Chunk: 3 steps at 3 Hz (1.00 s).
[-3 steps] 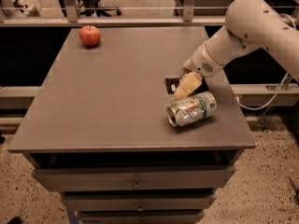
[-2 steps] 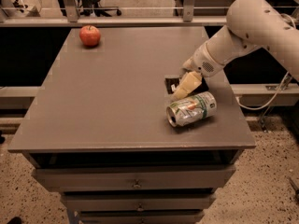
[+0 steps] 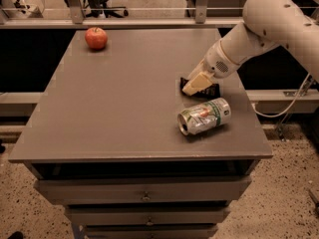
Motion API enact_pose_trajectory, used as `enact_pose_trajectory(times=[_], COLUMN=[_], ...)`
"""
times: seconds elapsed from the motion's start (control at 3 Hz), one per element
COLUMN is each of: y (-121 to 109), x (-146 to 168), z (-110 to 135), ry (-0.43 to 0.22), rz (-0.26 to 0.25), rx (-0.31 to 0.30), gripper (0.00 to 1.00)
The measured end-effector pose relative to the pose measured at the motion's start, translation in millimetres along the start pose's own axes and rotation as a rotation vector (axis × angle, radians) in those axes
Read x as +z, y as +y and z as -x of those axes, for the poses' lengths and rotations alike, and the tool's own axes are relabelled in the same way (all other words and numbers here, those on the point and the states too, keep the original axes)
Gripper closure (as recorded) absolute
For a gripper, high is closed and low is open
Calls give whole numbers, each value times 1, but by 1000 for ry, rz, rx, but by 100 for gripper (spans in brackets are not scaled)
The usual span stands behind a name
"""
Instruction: Pick rxbar chocolate
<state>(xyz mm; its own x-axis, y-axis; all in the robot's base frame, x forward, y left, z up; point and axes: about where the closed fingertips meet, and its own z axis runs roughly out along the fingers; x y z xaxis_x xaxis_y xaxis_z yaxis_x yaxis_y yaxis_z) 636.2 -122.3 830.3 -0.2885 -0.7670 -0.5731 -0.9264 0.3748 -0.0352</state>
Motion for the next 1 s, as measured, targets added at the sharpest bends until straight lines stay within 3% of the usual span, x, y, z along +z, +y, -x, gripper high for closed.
enact_pose_trajectory(times=[0.33,0.67,1.0], y=[0,-4,-19], x=[-2,5,4], z=[2,31,90], ry=[0,-61,-168], rz=[0,11,4], rx=[0,-28,-94], gripper=[100,100,100])
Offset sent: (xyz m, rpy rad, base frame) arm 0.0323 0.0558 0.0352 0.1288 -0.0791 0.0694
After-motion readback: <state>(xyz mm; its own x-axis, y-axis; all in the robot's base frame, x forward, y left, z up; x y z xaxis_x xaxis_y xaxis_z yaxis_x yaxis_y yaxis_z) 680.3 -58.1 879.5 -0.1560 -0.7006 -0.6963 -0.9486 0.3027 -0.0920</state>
